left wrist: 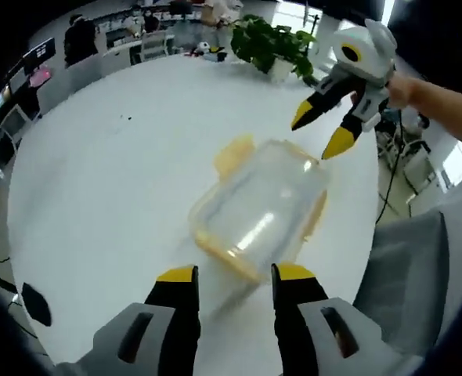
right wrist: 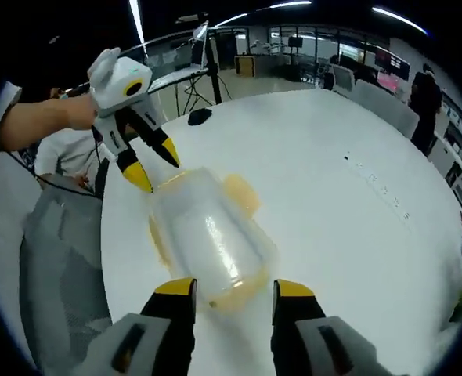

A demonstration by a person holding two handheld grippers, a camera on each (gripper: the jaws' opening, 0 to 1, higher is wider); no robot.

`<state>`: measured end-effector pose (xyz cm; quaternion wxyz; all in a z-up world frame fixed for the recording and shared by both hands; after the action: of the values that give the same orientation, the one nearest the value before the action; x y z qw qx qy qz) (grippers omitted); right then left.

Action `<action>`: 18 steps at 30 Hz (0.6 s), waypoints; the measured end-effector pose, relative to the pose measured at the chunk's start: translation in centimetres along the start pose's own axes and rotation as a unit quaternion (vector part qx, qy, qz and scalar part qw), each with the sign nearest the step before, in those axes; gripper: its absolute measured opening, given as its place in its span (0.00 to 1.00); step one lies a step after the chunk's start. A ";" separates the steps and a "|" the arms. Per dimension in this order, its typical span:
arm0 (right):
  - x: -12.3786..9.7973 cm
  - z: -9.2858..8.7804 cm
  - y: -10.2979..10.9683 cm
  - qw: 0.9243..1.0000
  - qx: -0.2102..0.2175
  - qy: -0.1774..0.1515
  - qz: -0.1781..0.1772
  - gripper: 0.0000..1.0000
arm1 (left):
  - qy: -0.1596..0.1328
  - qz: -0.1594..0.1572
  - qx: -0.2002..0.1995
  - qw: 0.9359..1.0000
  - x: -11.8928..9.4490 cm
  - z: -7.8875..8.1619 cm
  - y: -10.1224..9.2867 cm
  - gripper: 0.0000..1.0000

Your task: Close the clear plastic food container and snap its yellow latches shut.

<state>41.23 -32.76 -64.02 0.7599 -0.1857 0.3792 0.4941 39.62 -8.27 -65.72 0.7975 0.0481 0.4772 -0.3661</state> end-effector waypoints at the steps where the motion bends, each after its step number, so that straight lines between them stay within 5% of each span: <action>1: -0.1 0.2 0.0 1.000 0.007 -0.009 -0.008 0.38 | -0.008 -0.002 -0.010 1.000 0.0 0.1 -0.1 0.30; 4: -0.1 0.2 0.0 0.999 0.026 -0.010 -0.019 0.38 | -0.021 0.017 -0.059 0.998 -0.2 0.4 0.0 0.33; 11: 0.6 -0.1 0.1 0.993 0.108 -0.008 -0.043 0.37 | -0.016 0.028 -0.089 0.995 0.5 0.3 -0.3 0.32; 18: 1.2 -0.8 -0.3 0.988 0.144 0.006 -0.061 0.37 | -0.014 0.042 -0.131 0.990 0.8 0.3 -0.4 0.32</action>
<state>41.45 -32.70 -65.53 0.8052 -0.1002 0.4386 0.3864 39.79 -9.09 -66.10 0.8184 -0.0416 0.5071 -0.2670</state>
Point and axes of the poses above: the point that each gripper's makers call its tool centre point, and the gripper's own axes: x roughly forward along the fingers, y roughly to its left, z roughly out of its top, the point moved 8 cm from there along -x, roughly backward along the fingers, and after that the axes turned 8 degrees about -x, right-handed, at the moved point
